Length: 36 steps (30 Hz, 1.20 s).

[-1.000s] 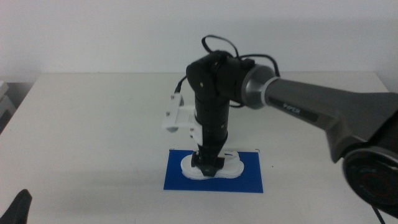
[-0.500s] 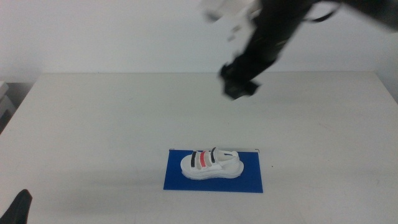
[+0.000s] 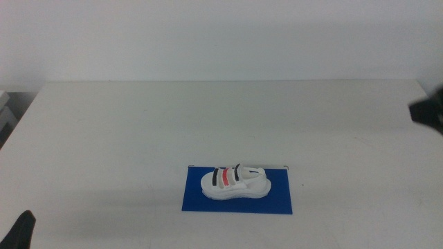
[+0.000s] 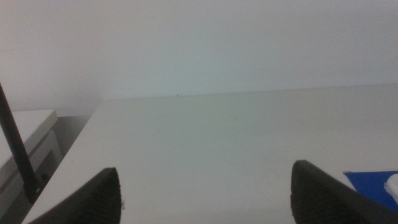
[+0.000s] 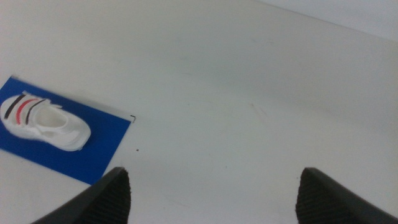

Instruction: Use one arm to grab the shoe from the table and place it on the mat.

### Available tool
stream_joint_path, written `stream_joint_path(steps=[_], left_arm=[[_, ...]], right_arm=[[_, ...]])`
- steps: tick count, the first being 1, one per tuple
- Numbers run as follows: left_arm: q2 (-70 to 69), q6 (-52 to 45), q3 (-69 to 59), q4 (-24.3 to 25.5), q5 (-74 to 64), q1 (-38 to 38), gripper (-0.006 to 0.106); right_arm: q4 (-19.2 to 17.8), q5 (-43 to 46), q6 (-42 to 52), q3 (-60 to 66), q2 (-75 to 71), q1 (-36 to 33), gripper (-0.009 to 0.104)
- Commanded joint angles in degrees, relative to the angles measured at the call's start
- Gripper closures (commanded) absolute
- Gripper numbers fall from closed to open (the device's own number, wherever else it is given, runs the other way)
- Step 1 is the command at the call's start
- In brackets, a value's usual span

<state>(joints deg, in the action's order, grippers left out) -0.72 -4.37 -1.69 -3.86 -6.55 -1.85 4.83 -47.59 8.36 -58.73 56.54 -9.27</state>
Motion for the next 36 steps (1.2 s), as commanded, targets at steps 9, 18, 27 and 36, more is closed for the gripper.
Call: stream_joint_path(steps=[9,18,27,36], left_arm=[[-0.59,0.27,-0.40,-0.55,4.71,-0.25,0.007],[-0.59,0.27,-0.40,-0.55,4.71,-0.25,0.007],[-0.59,0.27,-0.40,-0.55,4.71,-0.25,0.007],[-0.37,0.27,-0.40,-0.55,4.71,-0.25,0.007]], right_arm=[[3.28,31.19,-1.54,30.72,-23.65,2.74,0.003],[1.45,38.02,-1.24,45.61,-40.52,2.74,0.003],[-0.12,36.93,-1.29,54.46,-56.77,2.74,0.003],[-0.23,36.24,-1.29,60.67,-58.65,2.67,0.003]])
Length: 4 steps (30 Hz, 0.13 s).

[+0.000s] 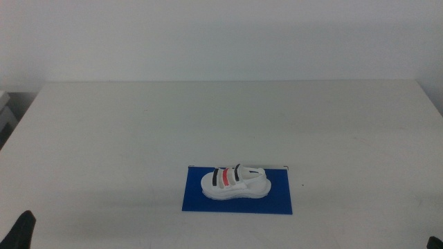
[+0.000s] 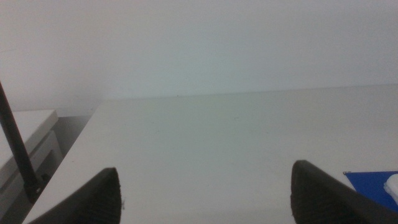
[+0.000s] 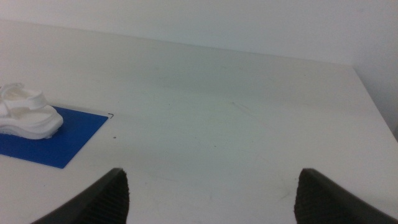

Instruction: Use one arm to grab the shoe from the table and place it on the mat.

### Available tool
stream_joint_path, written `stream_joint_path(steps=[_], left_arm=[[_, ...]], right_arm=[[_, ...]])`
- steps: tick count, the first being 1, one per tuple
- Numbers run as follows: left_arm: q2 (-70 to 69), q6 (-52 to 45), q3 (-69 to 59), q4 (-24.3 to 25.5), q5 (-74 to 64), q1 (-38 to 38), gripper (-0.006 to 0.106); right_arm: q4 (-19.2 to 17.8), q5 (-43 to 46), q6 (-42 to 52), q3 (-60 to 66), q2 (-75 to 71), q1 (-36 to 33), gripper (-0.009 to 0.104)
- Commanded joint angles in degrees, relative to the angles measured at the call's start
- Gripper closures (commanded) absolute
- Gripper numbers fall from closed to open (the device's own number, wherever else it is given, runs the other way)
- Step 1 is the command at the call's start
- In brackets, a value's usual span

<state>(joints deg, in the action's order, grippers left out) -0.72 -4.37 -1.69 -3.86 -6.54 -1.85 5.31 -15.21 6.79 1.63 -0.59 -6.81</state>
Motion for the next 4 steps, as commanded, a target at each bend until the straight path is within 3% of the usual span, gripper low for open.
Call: stream_joint_path(steps=[1,4], left_arm=[[-0.37,0.27,-0.40,-0.55,4.70,-0.25,0.007],[-0.37,0.27,-0.40,-0.55,4.70,-0.25,0.007]], right_arm=[[-0.71,4.71,0.27,0.31,-1.52,0.22,0.003],[-0.71,4.95,0.27,0.31,-1.52,0.22,0.003]])
